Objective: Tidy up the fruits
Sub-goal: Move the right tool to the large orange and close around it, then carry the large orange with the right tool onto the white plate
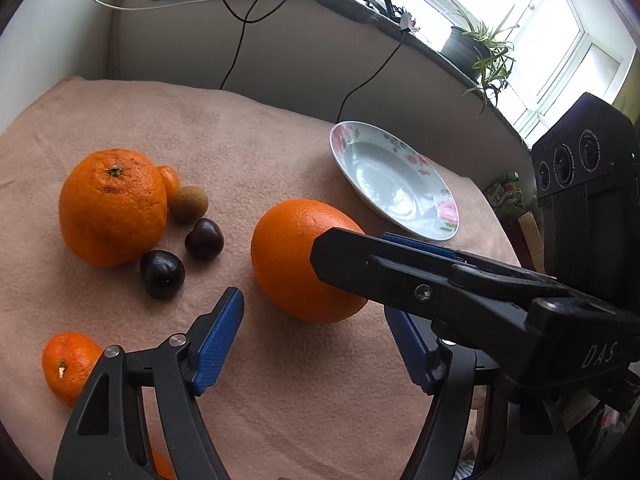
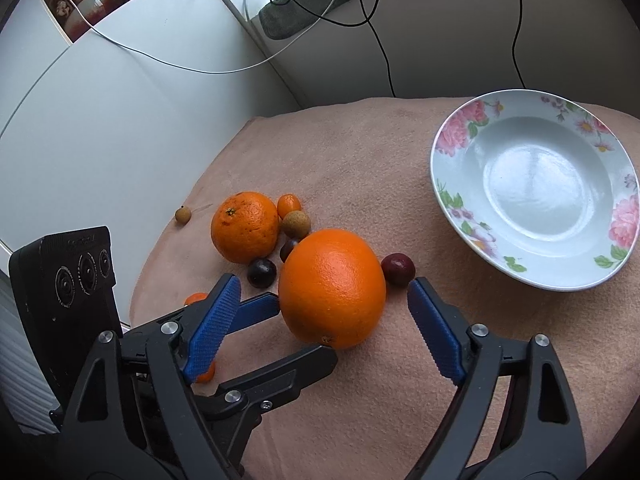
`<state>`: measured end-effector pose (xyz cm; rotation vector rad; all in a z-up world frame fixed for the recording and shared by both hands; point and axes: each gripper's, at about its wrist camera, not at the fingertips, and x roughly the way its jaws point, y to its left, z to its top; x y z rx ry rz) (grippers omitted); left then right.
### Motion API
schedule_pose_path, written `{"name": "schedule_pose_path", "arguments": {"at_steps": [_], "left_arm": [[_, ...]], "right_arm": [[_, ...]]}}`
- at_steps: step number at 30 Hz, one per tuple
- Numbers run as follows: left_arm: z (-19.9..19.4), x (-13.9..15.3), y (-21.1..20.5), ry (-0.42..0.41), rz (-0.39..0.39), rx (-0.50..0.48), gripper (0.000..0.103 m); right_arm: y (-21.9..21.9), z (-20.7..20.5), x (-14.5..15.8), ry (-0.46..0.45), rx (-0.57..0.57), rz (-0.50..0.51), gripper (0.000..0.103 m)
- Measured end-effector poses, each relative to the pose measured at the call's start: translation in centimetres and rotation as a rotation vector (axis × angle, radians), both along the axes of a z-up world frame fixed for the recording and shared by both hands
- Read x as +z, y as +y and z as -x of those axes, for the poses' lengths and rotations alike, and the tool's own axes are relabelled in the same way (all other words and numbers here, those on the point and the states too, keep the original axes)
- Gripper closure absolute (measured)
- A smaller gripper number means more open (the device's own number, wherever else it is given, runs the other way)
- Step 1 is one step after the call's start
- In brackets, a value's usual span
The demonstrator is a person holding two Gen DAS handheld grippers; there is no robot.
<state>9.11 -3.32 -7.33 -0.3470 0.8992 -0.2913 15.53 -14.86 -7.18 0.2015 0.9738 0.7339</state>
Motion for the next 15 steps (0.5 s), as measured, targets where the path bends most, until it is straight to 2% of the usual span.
{"name": "schedule_pose_path", "arguments": {"at_steps": [10, 15], "left_arm": [[-1.3, -0.8, -0.2, 0.025, 0.006, 0.006, 0.031], [-1.5, -1.1, -0.2, 0.030, 0.013, -0.001, 0.031]], "right_arm": [[1.0, -0.6, -0.4, -0.002, 0.028, 0.039, 0.029], [1.4, -0.9, -0.8, 0.001, 0.029, 0.100, 0.036]]}}
